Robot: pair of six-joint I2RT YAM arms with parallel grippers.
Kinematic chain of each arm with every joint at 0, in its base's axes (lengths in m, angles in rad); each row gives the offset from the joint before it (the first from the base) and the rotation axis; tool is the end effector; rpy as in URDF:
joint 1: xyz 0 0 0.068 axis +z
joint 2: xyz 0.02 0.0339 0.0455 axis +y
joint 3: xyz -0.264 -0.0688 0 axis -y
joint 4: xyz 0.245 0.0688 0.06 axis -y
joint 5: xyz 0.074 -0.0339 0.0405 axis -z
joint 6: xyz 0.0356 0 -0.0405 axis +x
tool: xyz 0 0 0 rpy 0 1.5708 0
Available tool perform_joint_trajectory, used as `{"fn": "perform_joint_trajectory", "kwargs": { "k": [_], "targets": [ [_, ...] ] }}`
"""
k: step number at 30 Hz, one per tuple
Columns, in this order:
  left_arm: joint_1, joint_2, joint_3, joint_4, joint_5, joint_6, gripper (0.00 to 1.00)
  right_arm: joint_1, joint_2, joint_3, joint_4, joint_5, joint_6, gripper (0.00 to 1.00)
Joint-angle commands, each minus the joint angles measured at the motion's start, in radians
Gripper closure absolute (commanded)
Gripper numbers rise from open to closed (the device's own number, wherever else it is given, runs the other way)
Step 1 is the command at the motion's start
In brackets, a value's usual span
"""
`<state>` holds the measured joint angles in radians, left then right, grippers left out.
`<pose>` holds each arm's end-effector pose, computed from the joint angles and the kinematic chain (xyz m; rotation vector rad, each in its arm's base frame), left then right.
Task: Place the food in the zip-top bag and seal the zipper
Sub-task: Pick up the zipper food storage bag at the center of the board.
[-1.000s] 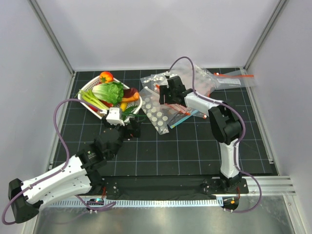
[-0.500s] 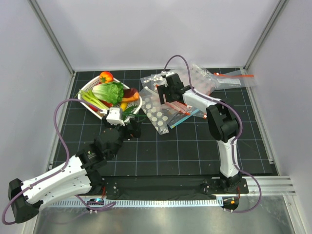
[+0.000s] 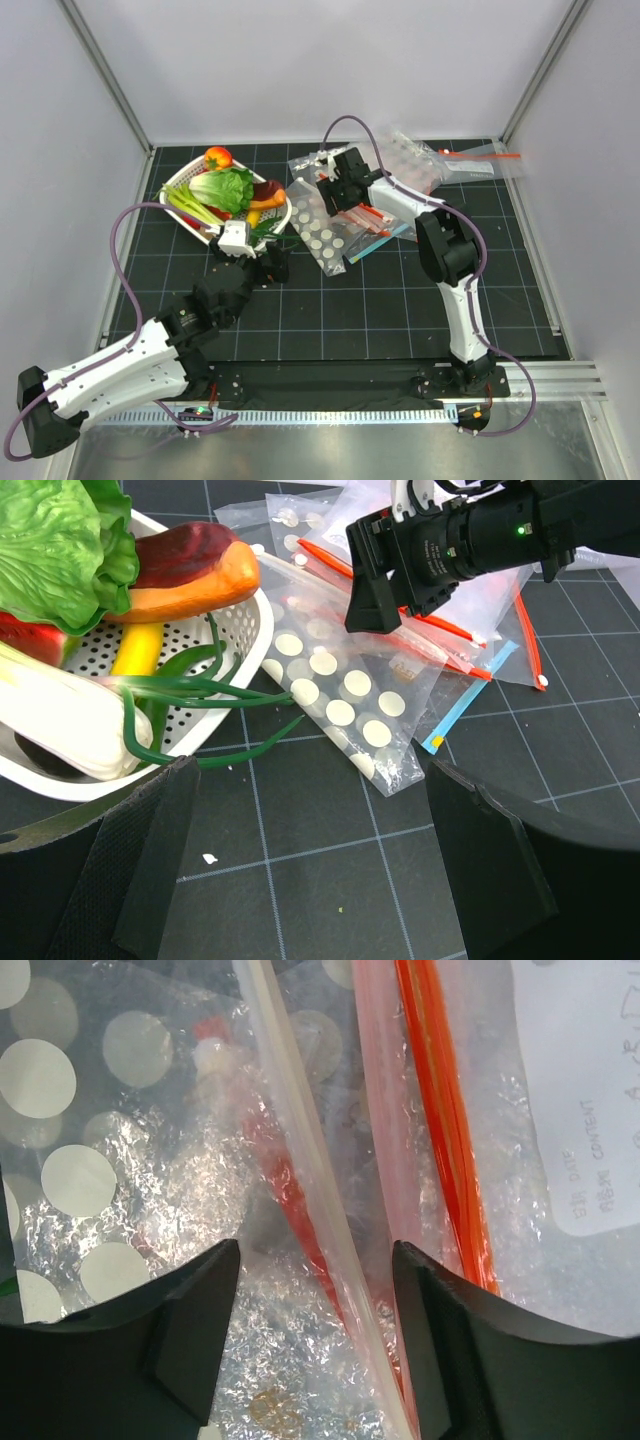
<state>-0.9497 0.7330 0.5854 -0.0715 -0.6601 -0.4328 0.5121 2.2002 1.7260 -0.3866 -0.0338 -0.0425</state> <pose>0.1194 -0.1293 0.2913 -0.0170 1.7619 -0.4200 0.4285 0.2422 0.1853 -0.6846 2.3492 0.2513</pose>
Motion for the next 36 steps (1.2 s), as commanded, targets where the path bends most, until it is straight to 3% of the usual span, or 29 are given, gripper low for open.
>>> {"fn": "perform_joint_trajectory", "kwargs": {
  "k": [1,2,7,11,12,13,19,22,27,30,31,36],
  "targets": [
    [-0.004,-0.004,0.036,0.035,0.002,0.012,0.0,0.014,0.018,0.069,-0.044,-0.028,-0.053,0.36],
    [-0.003,-0.004,0.036,0.035,0.002,0.014,0.0,0.014,0.019,0.073,-0.049,-0.028,-0.056,0.45],
    [-0.004,-0.004,0.037,0.035,0.001,0.012,0.0,0.019,0.024,0.075,-0.058,-0.052,-0.054,0.6],
    [-0.004,-0.006,0.036,0.033,0.001,0.016,0.0,0.019,0.012,0.07,-0.061,-0.078,-0.042,0.85],
    [-0.003,-0.006,0.037,0.035,0.002,0.014,0.0,0.019,0.004,0.064,-0.06,-0.083,-0.034,0.97],
    [-0.003,-0.006,0.036,0.033,0.002,0.014,0.0,0.019,-0.005,0.057,-0.055,-0.095,-0.027,0.99],
    [-0.004,0.0,0.037,0.035,0.005,0.014,0.0,0.025,-0.149,-0.077,0.035,-0.198,0.111,0.99],
    [-0.004,0.012,0.037,0.042,0.005,0.005,0.0,0.06,-0.274,-0.202,0.092,-0.178,0.15,0.99],
    [-0.003,0.057,0.044,0.052,-0.051,-0.061,0.0,0.17,-0.477,-0.399,0.121,-0.002,0.231,0.99],
    [-0.003,0.065,0.053,0.007,-0.122,-0.145,0.0,0.31,-0.608,-0.518,0.155,0.165,0.233,0.99],
    [-0.001,0.063,0.051,0.018,-0.112,-0.142,0.0,0.386,-0.637,-0.551,0.172,0.245,0.231,0.99],
    [0.0,0.046,0.03,0.061,-0.07,-0.145,0.0,0.497,-0.796,-0.712,0.296,0.339,0.253,0.99]
  ]
}}
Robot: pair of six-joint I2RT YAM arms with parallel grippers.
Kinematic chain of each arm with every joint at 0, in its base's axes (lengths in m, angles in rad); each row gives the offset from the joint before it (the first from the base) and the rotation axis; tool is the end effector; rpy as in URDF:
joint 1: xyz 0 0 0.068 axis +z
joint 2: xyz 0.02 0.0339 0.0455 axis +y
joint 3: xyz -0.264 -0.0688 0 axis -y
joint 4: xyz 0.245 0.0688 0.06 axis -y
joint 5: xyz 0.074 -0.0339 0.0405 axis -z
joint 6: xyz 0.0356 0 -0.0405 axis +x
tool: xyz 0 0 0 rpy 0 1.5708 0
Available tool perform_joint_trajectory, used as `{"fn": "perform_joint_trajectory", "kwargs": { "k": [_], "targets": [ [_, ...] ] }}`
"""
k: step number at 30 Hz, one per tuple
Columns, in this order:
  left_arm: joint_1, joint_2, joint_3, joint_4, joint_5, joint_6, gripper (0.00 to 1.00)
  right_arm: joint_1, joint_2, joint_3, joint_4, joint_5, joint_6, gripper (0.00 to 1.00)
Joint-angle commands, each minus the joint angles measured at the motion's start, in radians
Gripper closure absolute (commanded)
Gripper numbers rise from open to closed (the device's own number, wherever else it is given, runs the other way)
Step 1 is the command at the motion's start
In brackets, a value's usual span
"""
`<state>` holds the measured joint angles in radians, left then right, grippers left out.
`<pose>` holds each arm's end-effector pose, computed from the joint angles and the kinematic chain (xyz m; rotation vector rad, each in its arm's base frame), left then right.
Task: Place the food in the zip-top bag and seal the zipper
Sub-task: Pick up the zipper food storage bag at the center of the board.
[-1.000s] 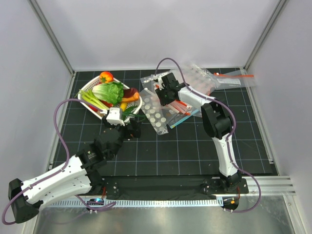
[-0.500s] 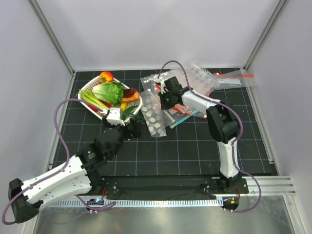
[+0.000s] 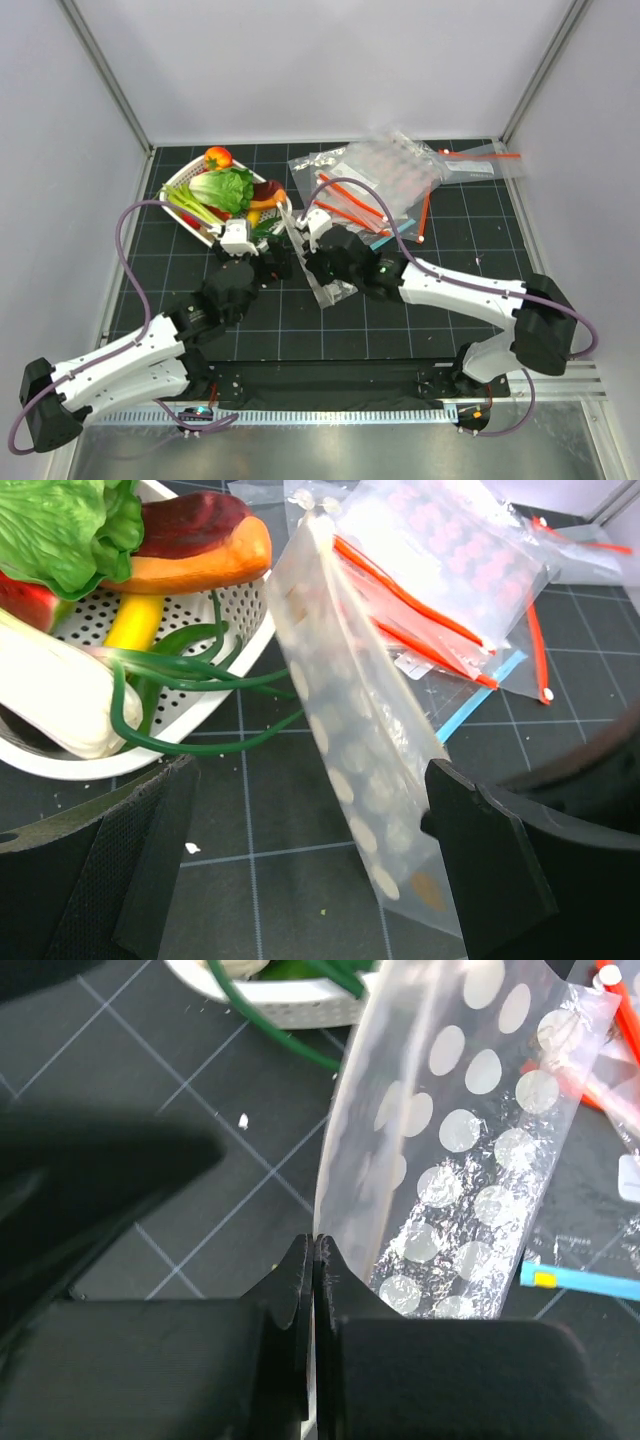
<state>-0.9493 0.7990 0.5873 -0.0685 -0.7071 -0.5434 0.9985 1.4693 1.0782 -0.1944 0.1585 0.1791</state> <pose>0.1266 -0.1371 0.2819 -0.1225 1.7977 -0.4170 0.1854 0.2774 0.2779 -0.7869 2.0465 0.5084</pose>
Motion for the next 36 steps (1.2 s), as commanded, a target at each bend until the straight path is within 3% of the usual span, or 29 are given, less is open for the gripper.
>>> {"fn": "perform_joint_trajectory", "kwargs": {
  "k": [1,7,12,20,22,26,36],
  "targets": [
    [0.0,-0.023,0.025,0.061,-0.023,-0.038,0.0,0.023,-0.078,-0.078,0.118,0.168,0.019,0.99],
    [0.023,-0.043,-0.017,0.111,0.014,-0.059,0.01,0.068,-0.118,-0.139,0.188,0.233,0.01,0.99],
    [0.05,-0.015,-0.026,0.134,0.073,-0.084,0.16,0.078,-0.122,-0.172,0.256,0.268,0.022,0.99],
    [0.09,0.072,-0.024,0.19,0.162,-0.13,0.3,0.097,-0.149,-0.219,0.329,0.254,0.008,0.99],
    [0.093,0.074,-0.03,0.216,0.184,-0.128,0.29,0.098,-0.144,-0.216,0.329,0.245,0.005,0.99],
    [0.095,0.072,-0.053,0.265,0.213,-0.128,0.16,0.112,-0.133,-0.209,0.334,0.233,-0.01,0.99],
    [0.095,0.135,-0.035,0.285,0.245,-0.127,0.16,0.137,-0.144,-0.218,0.355,0.227,-0.036,0.99]
  ]
}}
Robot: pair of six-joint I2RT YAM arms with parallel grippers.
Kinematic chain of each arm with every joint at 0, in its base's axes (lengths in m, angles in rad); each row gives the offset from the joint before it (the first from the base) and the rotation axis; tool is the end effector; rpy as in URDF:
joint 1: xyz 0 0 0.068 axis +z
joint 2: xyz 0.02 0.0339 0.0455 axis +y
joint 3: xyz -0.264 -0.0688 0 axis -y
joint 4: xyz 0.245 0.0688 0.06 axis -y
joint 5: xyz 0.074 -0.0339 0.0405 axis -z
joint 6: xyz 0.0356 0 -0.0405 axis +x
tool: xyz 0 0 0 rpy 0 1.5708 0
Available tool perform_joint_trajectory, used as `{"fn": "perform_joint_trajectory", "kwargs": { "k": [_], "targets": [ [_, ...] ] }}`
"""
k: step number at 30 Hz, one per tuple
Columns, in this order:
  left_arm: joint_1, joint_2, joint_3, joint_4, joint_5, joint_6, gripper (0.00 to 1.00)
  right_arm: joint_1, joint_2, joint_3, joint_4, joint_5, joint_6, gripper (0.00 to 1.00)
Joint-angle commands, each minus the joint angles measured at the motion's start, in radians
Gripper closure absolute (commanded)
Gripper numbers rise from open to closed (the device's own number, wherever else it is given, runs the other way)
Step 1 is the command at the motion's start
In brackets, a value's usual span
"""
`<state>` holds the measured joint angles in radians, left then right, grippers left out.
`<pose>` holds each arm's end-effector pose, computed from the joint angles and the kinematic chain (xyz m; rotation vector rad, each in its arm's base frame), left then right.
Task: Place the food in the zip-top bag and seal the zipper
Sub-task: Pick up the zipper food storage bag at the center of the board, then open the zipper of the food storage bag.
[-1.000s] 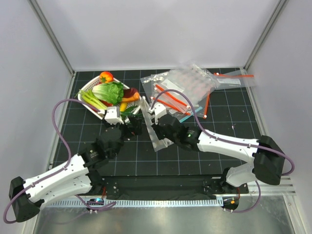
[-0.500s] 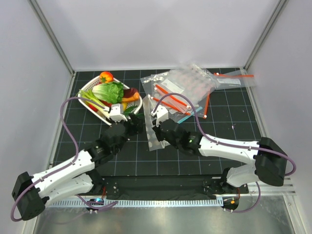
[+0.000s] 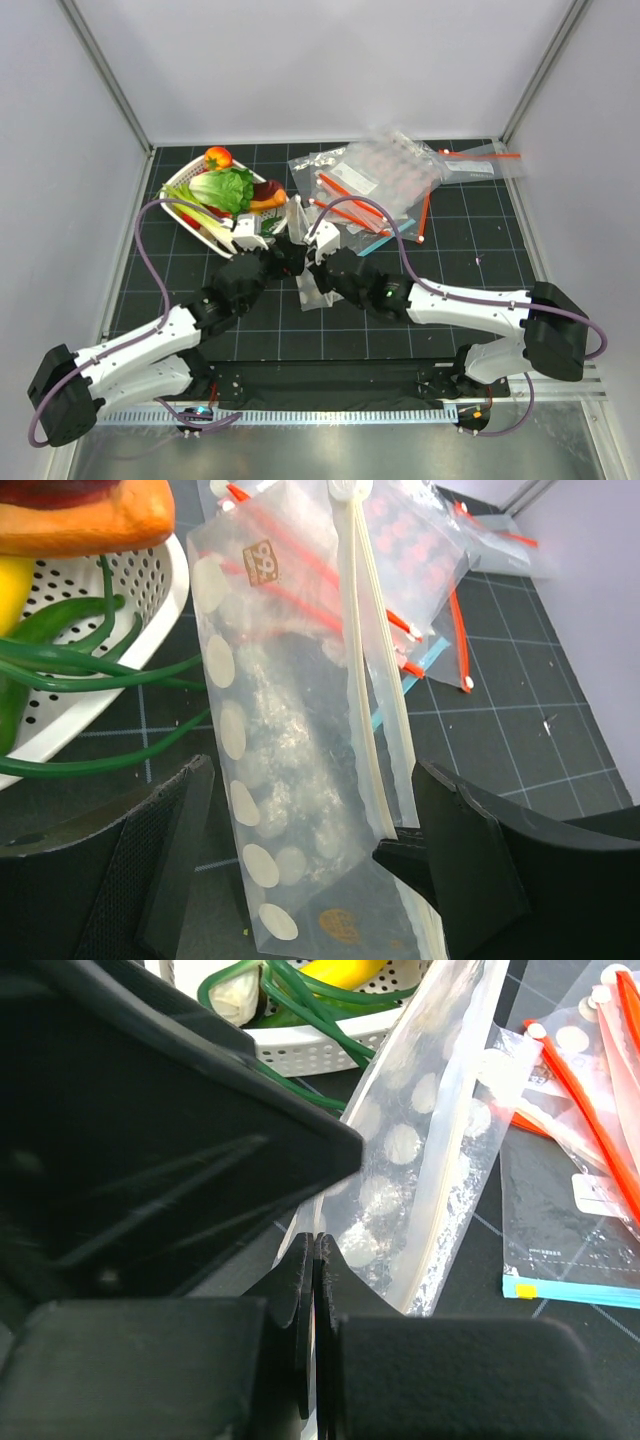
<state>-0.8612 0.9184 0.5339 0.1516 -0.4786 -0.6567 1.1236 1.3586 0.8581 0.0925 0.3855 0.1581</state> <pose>0.1506 -0.1502 0.2626 -0.1610 1.8185 -0.6579 0.1445 0.2704 0.2642 -0.6872 1.8527 0.4634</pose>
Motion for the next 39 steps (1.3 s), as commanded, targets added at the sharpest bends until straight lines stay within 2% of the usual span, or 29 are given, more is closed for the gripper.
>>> {"fn": "perform_joint_trajectory", "kwargs": {
  "k": [1,7,10,11,12,13,14,16,19,25,31,39],
  "targets": [
    [0.007,0.032,0.026,0.063,0.018,-0.012,0.16,0.016,-0.032,0.002,0.07,-0.002,-0.017,0.99],
    [0.007,0.086,0.058,0.025,-0.008,-0.015,0.26,0.045,-0.029,-0.001,0.087,0.004,-0.04,0.99],
    [0.007,0.103,0.063,0.026,-0.003,-0.009,0.59,0.051,-0.027,0.002,0.085,0.007,-0.051,0.99],
    [0.008,0.105,0.069,0.02,-0.006,-0.008,0.79,0.053,-0.024,0.005,0.081,0.007,-0.054,0.98],
    [0.007,0.111,0.072,0.014,-0.008,-0.004,0.88,0.053,-0.016,0.012,0.072,0.012,-0.057,0.96],
    [0.008,0.111,0.08,0.006,-0.011,-0.001,0.96,0.053,-0.012,0.021,0.061,0.013,-0.06,0.87],
    [0.008,0.111,0.083,-0.01,-0.012,0.002,1.0,0.054,-0.009,0.022,0.058,0.021,-0.061,0.81],
    [0.007,0.109,0.087,-0.014,-0.014,0.003,1.0,0.054,-0.015,0.024,0.058,0.024,-0.061,0.62],
    [0.007,0.1,0.081,-0.017,-0.023,0.005,1.0,0.053,-0.048,0.015,0.052,0.044,-0.055,0.57],
    [0.007,0.105,0.081,-0.009,-0.011,0.011,1.0,0.054,-0.108,-0.01,0.052,0.119,-0.049,0.56],
    [0.007,0.112,0.087,0.002,0.026,0.023,1.0,0.054,-0.033,0.05,-0.014,0.216,-0.042,0.57],
    [0.008,0.108,0.083,0.006,0.041,0.028,1.0,0.054,-0.001,0.055,0.001,0.185,-0.046,0.57]
  ]
}}
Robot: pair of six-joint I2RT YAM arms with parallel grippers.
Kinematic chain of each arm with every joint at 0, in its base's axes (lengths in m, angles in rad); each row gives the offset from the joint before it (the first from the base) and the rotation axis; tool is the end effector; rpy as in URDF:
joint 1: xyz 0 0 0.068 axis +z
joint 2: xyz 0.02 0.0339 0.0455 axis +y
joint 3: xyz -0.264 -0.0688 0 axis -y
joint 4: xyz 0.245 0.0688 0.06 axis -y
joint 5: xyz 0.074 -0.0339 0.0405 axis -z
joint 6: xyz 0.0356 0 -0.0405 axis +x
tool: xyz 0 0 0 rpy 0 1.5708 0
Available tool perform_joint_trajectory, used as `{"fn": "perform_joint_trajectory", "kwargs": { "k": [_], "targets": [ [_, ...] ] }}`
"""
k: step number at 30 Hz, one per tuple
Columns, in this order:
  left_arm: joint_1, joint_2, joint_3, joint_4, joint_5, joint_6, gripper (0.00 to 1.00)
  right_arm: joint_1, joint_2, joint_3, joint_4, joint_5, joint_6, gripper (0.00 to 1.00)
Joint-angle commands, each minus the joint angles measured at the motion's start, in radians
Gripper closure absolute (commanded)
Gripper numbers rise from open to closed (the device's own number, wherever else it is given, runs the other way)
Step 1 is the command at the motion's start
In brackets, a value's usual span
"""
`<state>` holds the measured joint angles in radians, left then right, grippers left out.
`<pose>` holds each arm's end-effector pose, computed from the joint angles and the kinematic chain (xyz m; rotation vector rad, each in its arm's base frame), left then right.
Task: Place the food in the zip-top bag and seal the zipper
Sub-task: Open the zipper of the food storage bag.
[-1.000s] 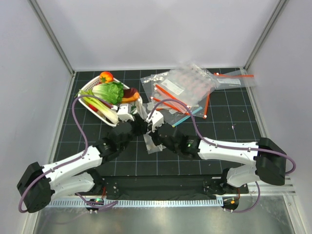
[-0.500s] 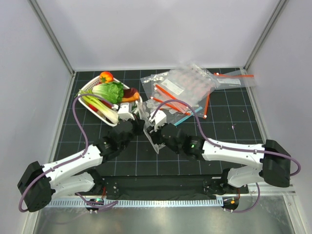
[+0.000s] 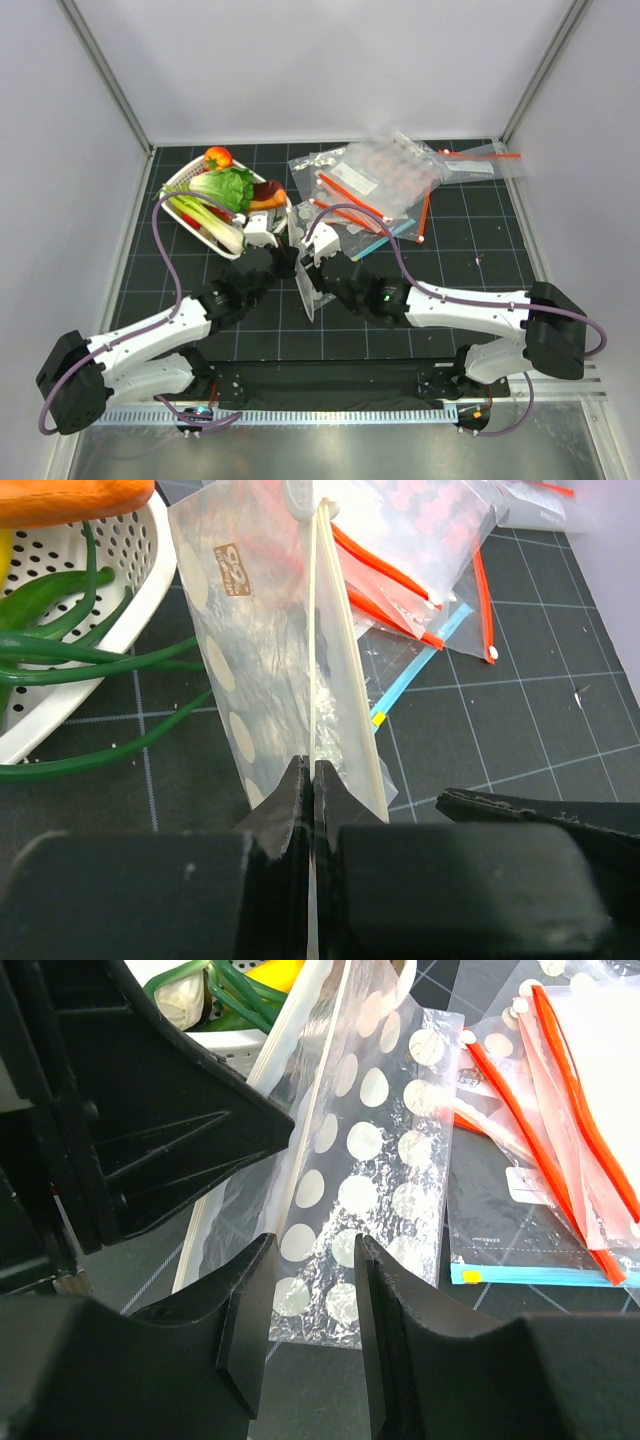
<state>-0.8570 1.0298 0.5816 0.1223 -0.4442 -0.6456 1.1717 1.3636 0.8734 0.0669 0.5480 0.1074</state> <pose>0.1631 -0.1649 0.2537 -0.1049 1.9073 -0.6125 0.1357 0.2741 0.2666 -0.6701 1.8218 0.3060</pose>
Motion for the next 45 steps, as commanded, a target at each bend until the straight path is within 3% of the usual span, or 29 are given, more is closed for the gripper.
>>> {"fn": "perform_joint_trajectory", "kwargs": {
  "k": [1,13,21,26,32,35,40,45],
  "targets": [
    [0.003,-0.004,0.035,0.036,0.01,0.017,1.0,0.006,-0.004,0.036,0.031,0.021,0.006,0.57],
    [0.003,0.003,0.037,0.039,0.024,0.023,1.0,0.006,-0.057,-0.031,0.132,-0.101,0.017,0.5],
    [0.003,-0.002,0.037,0.037,0.033,0.023,1.0,0.006,-0.038,-0.024,0.126,-0.048,0.025,0.49],
    [0.003,-0.025,0.031,0.036,0.061,0.027,0.99,-0.004,0.032,0.027,0.068,0.03,0.061,0.55],
    [0.003,-0.056,0.017,0.042,0.052,0.031,1.0,-0.055,0.083,0.071,-0.002,0.073,0.13,0.83],
    [0.004,-0.04,0.024,0.031,0.047,0.034,1.0,-0.057,0.068,0.091,-0.053,0.154,0.117,0.9],
    [0.004,0.033,0.075,-0.016,0.068,0.04,1.0,-0.056,0.039,0.16,-0.241,0.43,0.103,0.94],
    [0.003,0.116,0.115,-0.015,0.137,0.055,0.99,-0.056,-0.043,0.161,-0.303,0.552,0.092,0.93]
  ]
}}
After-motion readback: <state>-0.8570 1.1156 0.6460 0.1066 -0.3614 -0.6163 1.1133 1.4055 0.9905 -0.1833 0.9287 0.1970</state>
